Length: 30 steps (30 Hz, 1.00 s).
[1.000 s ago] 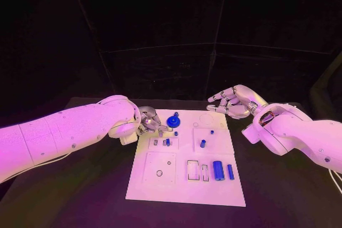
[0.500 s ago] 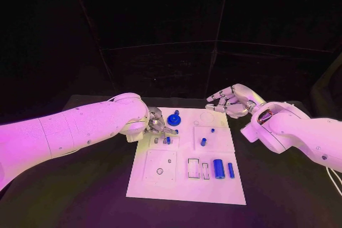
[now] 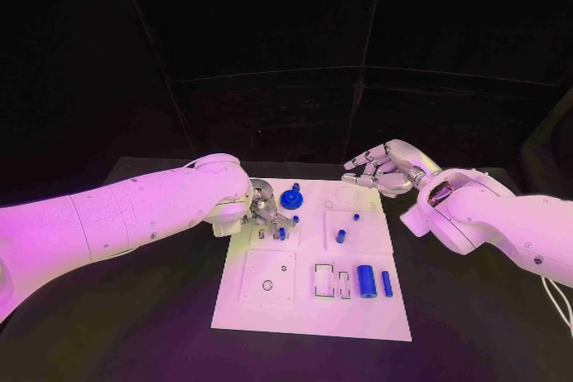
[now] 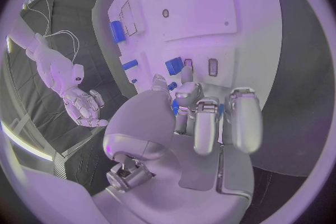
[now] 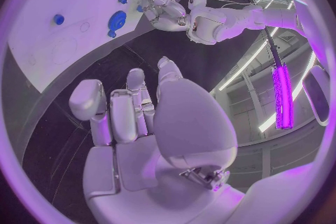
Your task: Assemble the parts on the task board
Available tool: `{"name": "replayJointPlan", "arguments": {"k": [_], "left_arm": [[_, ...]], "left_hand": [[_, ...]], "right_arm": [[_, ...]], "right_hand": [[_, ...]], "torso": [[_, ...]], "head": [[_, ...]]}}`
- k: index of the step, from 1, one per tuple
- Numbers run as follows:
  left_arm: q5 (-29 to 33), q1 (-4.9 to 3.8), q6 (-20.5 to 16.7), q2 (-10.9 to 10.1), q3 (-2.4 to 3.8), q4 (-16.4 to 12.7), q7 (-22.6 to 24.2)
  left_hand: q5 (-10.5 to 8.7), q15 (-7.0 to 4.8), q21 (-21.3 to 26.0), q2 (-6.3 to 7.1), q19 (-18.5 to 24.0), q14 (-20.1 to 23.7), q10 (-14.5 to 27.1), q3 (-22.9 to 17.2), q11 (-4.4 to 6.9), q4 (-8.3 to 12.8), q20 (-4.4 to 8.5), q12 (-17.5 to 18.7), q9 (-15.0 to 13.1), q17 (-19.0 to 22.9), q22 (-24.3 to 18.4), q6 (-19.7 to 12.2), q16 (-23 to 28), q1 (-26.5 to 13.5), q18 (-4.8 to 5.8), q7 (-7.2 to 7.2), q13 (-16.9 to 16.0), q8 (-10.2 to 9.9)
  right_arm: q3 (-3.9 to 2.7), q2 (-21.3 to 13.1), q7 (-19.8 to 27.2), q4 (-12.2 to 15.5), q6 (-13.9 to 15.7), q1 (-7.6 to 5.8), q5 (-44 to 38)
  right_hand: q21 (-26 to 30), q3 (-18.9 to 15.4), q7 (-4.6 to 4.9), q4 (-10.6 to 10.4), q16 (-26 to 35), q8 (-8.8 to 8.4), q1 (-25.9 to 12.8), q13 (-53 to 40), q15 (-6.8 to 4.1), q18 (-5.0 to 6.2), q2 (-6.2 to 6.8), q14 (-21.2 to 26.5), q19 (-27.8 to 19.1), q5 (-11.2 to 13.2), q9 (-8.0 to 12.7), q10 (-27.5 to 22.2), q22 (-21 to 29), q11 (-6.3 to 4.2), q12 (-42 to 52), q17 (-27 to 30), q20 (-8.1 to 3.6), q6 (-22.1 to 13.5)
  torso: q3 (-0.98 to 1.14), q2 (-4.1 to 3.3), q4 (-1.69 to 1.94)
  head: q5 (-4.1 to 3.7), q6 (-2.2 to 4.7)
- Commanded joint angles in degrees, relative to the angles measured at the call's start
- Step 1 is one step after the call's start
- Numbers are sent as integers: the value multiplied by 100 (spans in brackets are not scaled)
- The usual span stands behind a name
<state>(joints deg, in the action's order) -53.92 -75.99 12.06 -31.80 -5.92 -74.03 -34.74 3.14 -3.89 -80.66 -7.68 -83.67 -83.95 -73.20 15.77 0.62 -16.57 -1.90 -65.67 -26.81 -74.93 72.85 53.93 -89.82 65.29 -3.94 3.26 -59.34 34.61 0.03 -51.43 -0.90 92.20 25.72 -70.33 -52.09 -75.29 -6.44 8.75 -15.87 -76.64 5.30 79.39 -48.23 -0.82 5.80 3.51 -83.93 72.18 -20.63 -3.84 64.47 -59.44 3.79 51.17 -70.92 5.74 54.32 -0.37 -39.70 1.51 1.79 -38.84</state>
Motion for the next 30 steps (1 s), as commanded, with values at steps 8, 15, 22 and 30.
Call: {"name": "replayJointPlan", "arguments": {"k": [8, 15, 22, 30], "left_arm": [[-42, -11, 236, 55, 0, 26, -51], [-42, -11, 252, 57, 0, 13, -38], [-41, -11, 264, 63, -1, 7, -21], [-41, -11, 218, 76, -1, 26, 25]], "left_hand": [[17, -42, -6, -3, -12, -605, -2, -59, 17, 52, -6, -24, -85, -1507, -7, -95, -18, 194, 58, -3, -14, 66], [19, -43, 7, -9, -2, -605, 7, -110, 17, 74, -5, -20, -143, -1507, -24, -129, -18, 300, 54, -4, -12, 103], [22, -44, 20, -19, 6, -605, 16, -222, 19, 124, -4, -12, -217, -1507, -35, -174, -18, 468, 51, -5, -10, 145], [28, -53, 42, -121, 17, -605, 33, -532, 29, 264, 4, 8, -300, -1507, -55, -245, -18, 800, 45, -14, 0, 173]], "right_arm": [[-2, 51, -6, -20, -73, -11, -3], [-2, 89, -4, -49, -113, -11, -3], [-2, 128, -8, -79, -150, -10, -3], [-1, 149, -33, -100, -200, -10, -3]], "right_hand": [[55, -56, -4, -12, 53, 35, 4, 19, 18, 55, -83, -167, -75, -49, -7, -28, 47, -6, -26, 27, -6, -52], [80, -69, -3, -14, 74, 37, 4, 43, 18, 63, -84, -162, -98, -64, -7, -42, 90, -6, -44, 51, -6, -56], [90, -76, -2, -16, 86, 36, 2, 51, 19, 66, -85, -159, -107, -69, -6, -48, 106, -5, -50, 65, -6, -60], [118, -93, 1, -20, 103, 35, -1, 74, 20, 73, -86, -153, -132, -80, -4, -65, 151, -2, -68, 82, -6, -71]], "torso": [[-5, 1, 9], [-6, 0, 5], [-4, 1, 6], [-2, -3, 5]], "head": [[-13, -25], [-27, -33], [-27, -40], [-40, -44]]}}
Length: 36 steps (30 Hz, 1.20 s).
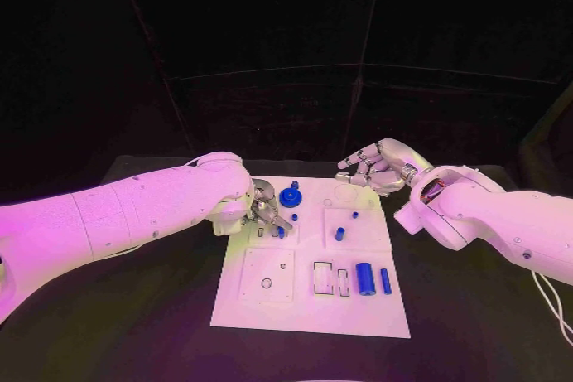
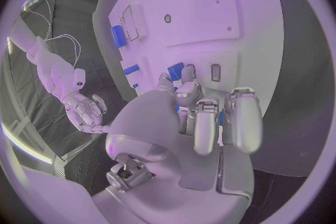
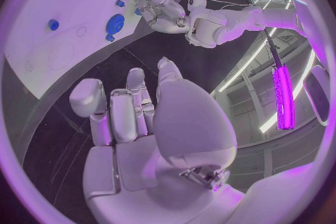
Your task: Assemble the parts on the task board
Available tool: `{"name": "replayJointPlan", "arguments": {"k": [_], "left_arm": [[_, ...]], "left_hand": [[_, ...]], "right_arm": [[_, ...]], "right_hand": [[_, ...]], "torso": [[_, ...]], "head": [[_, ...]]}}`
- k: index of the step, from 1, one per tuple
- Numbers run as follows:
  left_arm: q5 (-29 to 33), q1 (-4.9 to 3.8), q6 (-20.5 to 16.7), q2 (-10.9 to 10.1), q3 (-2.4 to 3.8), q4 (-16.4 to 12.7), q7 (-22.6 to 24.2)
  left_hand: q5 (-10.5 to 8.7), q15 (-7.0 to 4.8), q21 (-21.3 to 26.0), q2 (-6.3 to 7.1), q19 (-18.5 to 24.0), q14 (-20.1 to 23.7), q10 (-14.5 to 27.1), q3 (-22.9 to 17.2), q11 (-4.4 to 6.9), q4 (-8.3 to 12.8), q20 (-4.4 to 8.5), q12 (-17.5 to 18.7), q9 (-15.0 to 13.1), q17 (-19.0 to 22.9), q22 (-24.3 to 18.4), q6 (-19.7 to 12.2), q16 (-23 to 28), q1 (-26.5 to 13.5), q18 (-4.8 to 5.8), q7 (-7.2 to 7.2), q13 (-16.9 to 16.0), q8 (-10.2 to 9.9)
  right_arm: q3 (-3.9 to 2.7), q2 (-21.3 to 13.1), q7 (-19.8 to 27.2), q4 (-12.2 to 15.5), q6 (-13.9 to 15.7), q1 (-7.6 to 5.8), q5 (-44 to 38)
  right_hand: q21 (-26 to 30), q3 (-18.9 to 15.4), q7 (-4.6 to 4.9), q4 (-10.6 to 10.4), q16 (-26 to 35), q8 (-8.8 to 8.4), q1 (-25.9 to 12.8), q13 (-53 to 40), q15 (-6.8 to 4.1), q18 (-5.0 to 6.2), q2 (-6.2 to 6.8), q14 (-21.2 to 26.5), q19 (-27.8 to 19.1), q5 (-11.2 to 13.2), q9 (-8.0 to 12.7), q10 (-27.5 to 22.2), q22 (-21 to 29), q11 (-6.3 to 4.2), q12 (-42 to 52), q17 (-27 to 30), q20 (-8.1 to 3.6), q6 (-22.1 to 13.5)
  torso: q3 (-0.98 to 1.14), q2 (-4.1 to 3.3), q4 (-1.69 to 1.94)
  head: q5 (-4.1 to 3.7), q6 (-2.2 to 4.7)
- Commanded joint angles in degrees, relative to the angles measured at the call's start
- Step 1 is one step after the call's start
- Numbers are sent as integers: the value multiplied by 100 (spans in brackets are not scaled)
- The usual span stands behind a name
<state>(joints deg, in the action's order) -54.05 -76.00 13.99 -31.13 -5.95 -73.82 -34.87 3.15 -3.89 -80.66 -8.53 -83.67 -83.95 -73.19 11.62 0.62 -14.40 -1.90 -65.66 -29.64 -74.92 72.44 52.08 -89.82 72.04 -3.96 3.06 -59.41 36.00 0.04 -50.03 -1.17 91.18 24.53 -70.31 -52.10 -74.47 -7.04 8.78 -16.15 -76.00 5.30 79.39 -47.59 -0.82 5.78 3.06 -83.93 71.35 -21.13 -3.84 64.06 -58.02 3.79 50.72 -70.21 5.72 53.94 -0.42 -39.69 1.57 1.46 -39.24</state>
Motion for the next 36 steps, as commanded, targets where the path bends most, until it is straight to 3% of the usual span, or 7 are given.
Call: {"name": "replayJointPlan", "arguments": {"k": [1, 12, 18, 20, 25, 28, 36], "left_arm": [[-28, -10, 22, 11, 2, 8, 42], [-28, -9, 12, 16, -8, -12, 83], [-26, -7, -4, -14, -10, -68, 107], [-26, -6, -12, -40, -10, -107, 117], [-26, -5, -90, -99, -11, -180, 150], [-26, -4, -195, -142, -11, -229, 200], [-27, 1, -717, -363, -12, -483, 484]], "left_hand": [[29, -56, 46, -50, 19, -605, 39, -164, 31, 71, 6, 16, -22, -1508, -20, -75, -18, 173, 45, 4, 13, 29], [53, -81, 76, -76, 29, -605, 116, -799, 61, 421, 27, 120, -37, -1508, -41, -194, -18, 764, 39, -22, 82, -72], [344, -93, 101, 60, 36, -605, 157, -1532, 63, 775, 56, 226, -25, -1508, -61, -263, -18, 1203, 35, -10, 133, -164], [356, -60, 114, 420, 32, -605, 122, -2337, 10, 809, 20, 297, -60, -1508, -55, -254, -18, 1012, 39, 8, 181, -186], [339, -70, 131, 947, 27, -605, 78, -3608, 23, 874, 3, 311, -179, -1508, -44, -245, -18, 535, 38, 30, 188, -131], [321, -69, 140, 1115, 26, -605, 59, -4068, 11, 934, -7, 317, -251, -1508, -40, -253, -18, 305, 41, 40, 193, -84], [334, -61, 160, 1336, 26, -605, 11, -4553, 37, 1147, 15, 303, -358, -1508, -47, -257, -18, 151, 30, 21, 176, -4]], "right_arm": [[-2, 11, -9, 0, -86, -11, -1], [-2, 49, -34, -28, -144, -10, -13], [-2, 71, -34, -46, -169, -10, -26], [-2, 77, -35, -50, -179, -10, -28], [-2, 80, -36, -55, -186, -10, -29], [-2, 80, -35, -56, -188, -10, -30], [-1, 78, -28, -62, -188, -9, -30]], "right_hand": [[41, -37, -2, 7, 44, 34, -2, 14, 21, 76, -43, -151, -52, -33, -5, -27, 16, -1, -26, 17, -4, -36], [65, -50, 0, 2, 69, 35, -6, 24, 23, 82, -52, -143, -72, -49, -5, -35, 52, 1, -30, 46, -3, -44], [74, -54, 1, 2, 80, 35, -3, 24, 23, 85, -57, -140, -79, -59, -4, -35, 65, 1, -28, 57, -2, -47], [82, -58, 2, 3, 83, 36, 2, 30, 24, 86, -62, -139, -84, -70, -4, -39, 76, 2, -30, 59, -2, -51], [90, -61, 2, 4, 90, 37, 7, 34, 24, 88, -68, -137, -89, -81, -4, -43, 86, 2, -32, 65, -1, -54], [90, -61, 2, 4, 90, 37, 7, 34, 24, 88, -68, -137, -89, -81, -4, -43, 86, 2, -32, 65, -1, -54], [96, -69, 4, -1, 99, 36, 3, 42, 25, 88, -78, -134, -90, -95, -3, -48, 91, 4, -34, 73, 0, -62]], "torso": [[2, -4, -2], [0, -1, 7], [-3, 3, 14], [-1, 0, 8], [0, 1, 0], [-1, 2, -1], [-1, -3, 6]], "head": [[-6, -3], [-25, -8], [-15, -13], [-8, -9], [-3, 2], [-7, -5], [-8, -5]]}}
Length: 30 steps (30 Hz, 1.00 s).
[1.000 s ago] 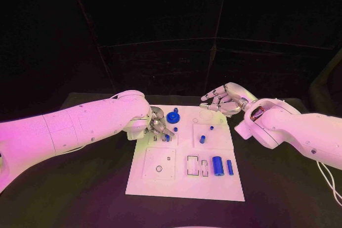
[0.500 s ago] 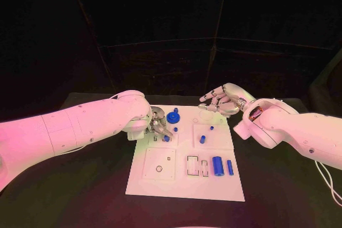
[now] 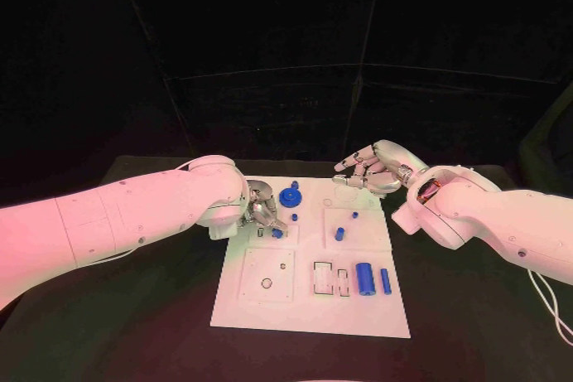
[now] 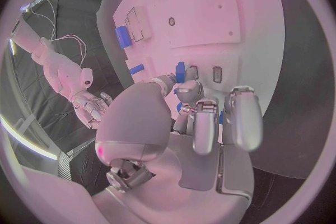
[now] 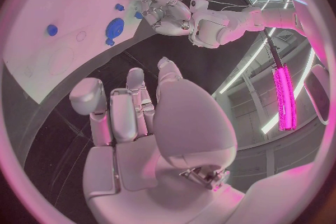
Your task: Assemble the parts on the task board
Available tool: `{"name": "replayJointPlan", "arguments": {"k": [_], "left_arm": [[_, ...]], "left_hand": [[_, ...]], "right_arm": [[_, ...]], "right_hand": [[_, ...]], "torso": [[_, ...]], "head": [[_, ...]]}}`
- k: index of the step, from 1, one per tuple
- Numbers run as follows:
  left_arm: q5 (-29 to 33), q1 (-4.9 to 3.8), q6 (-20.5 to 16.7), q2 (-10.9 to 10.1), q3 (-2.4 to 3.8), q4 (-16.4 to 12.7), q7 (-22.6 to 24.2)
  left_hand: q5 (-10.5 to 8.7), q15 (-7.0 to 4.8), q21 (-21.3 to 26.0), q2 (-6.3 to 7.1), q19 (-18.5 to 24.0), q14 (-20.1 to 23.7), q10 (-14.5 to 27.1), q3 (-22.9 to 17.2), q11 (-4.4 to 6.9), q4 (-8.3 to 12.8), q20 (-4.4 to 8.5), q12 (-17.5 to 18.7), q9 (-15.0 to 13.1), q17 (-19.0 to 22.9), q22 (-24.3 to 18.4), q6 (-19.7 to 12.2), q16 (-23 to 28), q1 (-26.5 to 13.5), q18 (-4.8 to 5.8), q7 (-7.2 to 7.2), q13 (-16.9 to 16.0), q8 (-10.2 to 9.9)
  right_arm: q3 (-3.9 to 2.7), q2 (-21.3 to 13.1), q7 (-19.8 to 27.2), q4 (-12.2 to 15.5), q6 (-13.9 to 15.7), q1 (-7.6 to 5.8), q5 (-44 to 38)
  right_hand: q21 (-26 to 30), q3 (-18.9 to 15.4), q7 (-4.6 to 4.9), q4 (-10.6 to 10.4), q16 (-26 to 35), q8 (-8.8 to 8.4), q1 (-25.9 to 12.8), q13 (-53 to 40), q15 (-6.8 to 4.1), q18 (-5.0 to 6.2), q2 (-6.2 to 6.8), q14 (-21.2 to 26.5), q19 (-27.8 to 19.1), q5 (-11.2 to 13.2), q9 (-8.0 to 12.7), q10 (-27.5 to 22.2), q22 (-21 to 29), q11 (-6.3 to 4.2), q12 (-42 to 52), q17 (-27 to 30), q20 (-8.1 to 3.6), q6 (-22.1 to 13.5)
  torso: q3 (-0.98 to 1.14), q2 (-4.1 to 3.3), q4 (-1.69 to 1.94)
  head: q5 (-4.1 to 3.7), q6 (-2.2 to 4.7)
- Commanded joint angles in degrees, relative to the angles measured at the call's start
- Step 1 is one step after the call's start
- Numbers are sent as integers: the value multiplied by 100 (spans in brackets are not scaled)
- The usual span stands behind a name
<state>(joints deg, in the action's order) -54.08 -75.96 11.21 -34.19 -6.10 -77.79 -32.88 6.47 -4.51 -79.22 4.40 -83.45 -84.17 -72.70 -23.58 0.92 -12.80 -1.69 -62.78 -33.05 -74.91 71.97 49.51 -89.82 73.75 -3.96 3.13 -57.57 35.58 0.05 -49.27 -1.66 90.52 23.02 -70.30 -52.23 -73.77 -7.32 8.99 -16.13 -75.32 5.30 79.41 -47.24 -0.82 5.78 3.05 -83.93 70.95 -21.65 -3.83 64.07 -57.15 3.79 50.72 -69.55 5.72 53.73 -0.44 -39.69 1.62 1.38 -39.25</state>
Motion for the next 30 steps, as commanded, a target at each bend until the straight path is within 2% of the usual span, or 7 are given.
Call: {"name": "replayJointPlan", "arguments": {"k": [1, 7, 13, 17, 22, 25, 30], "left_arm": [[-24, -1, -530, -95, 3, -129, 339], [-24, 26, -1131, -369, 0, -457, 655], [-38, 115, -1799, -671, -6, -793, 931], [-279, 250, -2318, -829, -12, -951, 1169], [-664, 435, -2921, -918, -18, -1028, 1483], [-870, 563, -3219, -939, -20, -1049, 1636], [-1303, 773, -3615, -917, -22, -1023, 1746]], "left_hand": [[9, 0, 11, 70, 0, -583, -51, -1085, 8, 1012, -5, 8, -30, -1509, 9, 1, -18, -35, 32, 10, -15, 47], [141, -8, -24, 196, -29, -583, -142, -1282, 19, 1103, 5, -64, -80, -1509, 76, 34, -18, -111, 44, 7, -91, 90], [200, -13, -51, 253, -50, -583, -180, -1361, 25, 1141, 10, -90, -101, -1509, 123, 50, -18, -144, 52, 3, -119, 106], [210, -16, -71, 272, -63, -583, -208, -1384, 28, 1153, 12, -122, -107, -1509, 156, 60, -18, -152, 59, 1, -155, 112], [215, -22, -102, 300, -85, -583, -247, -1421, 33, 1168, 16, -167, -113, -1509, 205, 78, -18, -162, 68, -2, -205, 117], [217, -25, -122, 311, -99, -583, -266, -1439, 35, 1175, 19, -191, -115, -1509, 237, 85, -18, -164, 74, -3, -231, 118], [220, -28, -135, 326, -109, -583, -280, -1464, 37, 1185, 22, -205, -116, -1509, 256, 94, -18, -165, 78, -4, -246, 117]], "right_arm": [[-2, 1, 21, 3, -37, -10, -18], [-2, -15, 27, 3, -30, -10, -18], [-2, -37, 27, 1, -27, -10, -18], [-2, -56, 28, -3, -22, -10, -18], [-2, -71, 32, -21, -16, -10, -18], [-2, -73, 36, -27, -13, -10, -18], [-1, -83, 43, -26, -8, -9, -18]], "right_hand": [[26, -41, -17, -4, 32, 36, 1, 7, 26, 88, -78, -134, -50, -44, -4, -49, 3, 4, -35, 7, 0, -41], [32, -46, -15, -8, 35, 35, -3, 8, 27, 89, -84, -133, -53, -50, -3, -49, 11, 5, -33, 10, 0, -46], [37, -55, -13, -15, 40, 36, -13, 16, 28, 89, -94, -133, -54, -56, -3, -52, 15, 6, -35, 13, 1, -50], [38, -55, -13, -15, 40, 36, -13, 16, 28, 90, -95, -133, -54, -56, -3, -53, 16, 6, -36, 13, 1, -50], [38, -55, -13, -15, 40, 36, -13, 16, 28, 90, -95, -133, -54, -56, -3, -53, 16, 6, -36, 13, 1, -50], [38, -55, -13, -15, 40, 36, -13, 16, 28, 90, -95, -133, -54, -56, -3, -53, 16, 6, -36, 13, 1, -50], [43, -65, -12, -23, 42, 39, -25, 18, 29, 90, -110, -134, -53, -67, -4, -52, 19, 8, -31, 13, 2, -54]], "torso": [[0, -2, 3], [4, -2, 1], [12, 7, 19], [21, 18, 45], [24, 35, 84], [35, 41, 92], [41, 50, 98]], "head": [[-1, -5], [6, -8], [8, -21], [10, -34], [-9, -50], [8, -51], [-19, -39]]}}
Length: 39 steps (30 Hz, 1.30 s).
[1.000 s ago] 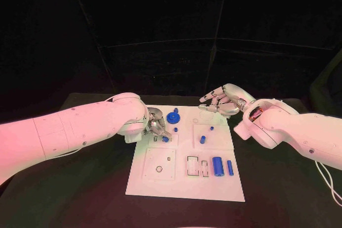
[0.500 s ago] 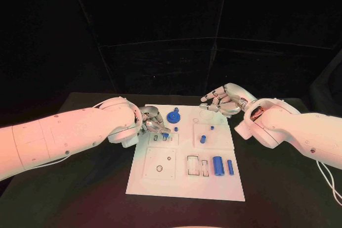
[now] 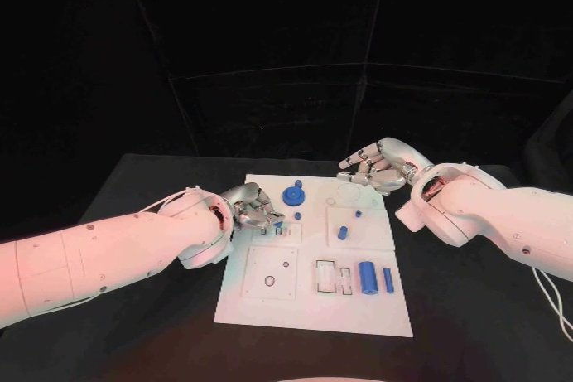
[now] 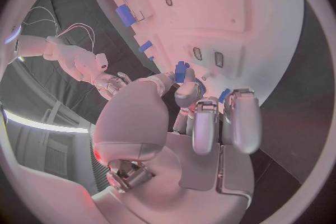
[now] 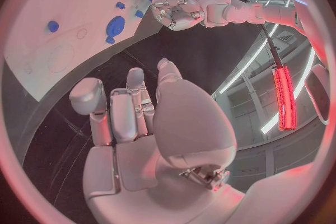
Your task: Assemble the parts on the task board
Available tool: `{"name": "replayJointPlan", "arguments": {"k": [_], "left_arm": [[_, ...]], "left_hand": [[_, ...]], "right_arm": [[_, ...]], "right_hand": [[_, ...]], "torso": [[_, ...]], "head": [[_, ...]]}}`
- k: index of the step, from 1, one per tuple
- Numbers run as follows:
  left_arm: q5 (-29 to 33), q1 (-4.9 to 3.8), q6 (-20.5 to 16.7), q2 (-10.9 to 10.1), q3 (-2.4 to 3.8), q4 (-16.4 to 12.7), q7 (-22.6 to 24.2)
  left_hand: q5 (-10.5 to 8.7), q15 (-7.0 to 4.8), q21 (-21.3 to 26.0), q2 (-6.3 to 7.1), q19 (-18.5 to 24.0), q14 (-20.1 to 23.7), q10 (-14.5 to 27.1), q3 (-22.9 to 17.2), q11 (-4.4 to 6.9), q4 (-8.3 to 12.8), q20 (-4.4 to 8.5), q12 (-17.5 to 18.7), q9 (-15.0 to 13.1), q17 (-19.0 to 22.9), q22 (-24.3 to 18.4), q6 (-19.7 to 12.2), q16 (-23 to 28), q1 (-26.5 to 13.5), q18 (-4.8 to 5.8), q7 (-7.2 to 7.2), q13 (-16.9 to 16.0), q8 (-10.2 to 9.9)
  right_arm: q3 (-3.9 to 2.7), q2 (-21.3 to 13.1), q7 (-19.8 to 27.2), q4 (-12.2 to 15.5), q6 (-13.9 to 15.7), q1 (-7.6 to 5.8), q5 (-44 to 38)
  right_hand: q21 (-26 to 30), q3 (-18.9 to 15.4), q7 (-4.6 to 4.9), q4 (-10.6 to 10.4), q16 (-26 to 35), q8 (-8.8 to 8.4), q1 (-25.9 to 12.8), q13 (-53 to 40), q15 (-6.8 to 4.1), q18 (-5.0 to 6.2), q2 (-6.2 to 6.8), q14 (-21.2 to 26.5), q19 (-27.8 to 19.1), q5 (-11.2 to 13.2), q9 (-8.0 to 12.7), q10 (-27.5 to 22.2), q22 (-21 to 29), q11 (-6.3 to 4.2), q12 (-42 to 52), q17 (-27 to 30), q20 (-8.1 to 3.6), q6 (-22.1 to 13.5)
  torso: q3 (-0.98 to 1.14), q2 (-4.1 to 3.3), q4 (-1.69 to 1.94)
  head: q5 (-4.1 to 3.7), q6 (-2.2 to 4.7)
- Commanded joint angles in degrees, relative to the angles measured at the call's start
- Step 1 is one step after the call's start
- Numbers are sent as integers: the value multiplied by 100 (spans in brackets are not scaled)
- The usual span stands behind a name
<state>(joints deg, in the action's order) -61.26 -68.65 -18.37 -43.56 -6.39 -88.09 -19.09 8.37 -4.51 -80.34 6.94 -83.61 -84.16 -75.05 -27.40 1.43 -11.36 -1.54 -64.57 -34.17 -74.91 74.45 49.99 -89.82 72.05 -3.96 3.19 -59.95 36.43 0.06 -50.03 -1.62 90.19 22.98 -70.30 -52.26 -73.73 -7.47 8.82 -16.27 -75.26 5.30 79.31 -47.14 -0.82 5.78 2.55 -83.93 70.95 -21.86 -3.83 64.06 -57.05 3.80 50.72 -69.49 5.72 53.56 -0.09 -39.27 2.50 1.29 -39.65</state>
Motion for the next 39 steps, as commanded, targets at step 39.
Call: {"name": "replayJointPlan", "arguments": {"k": [39], "left_arm": [[-870, 177, 102, 329, 9, 363, -373]], "left_hand": [[30, -27, -9, 71, -87, -584, -64, -1114, -15, 1023, 9, -44, -7, -1509, -15, 56, -18, -26, 72, -10, -29, 29]], "right_arm": [[-2, 26, 48, -8, -24, -9, -15]], "right_hand": [[52, -60, 6, -14, 41, 43, -28, 9, 30, 93, -78, -134, -61, -54, -5, -50, 28, 8, -25, 10, 3, -37]], "torso": [[6, -4, 6]], "head": [[-26, -43]]}}
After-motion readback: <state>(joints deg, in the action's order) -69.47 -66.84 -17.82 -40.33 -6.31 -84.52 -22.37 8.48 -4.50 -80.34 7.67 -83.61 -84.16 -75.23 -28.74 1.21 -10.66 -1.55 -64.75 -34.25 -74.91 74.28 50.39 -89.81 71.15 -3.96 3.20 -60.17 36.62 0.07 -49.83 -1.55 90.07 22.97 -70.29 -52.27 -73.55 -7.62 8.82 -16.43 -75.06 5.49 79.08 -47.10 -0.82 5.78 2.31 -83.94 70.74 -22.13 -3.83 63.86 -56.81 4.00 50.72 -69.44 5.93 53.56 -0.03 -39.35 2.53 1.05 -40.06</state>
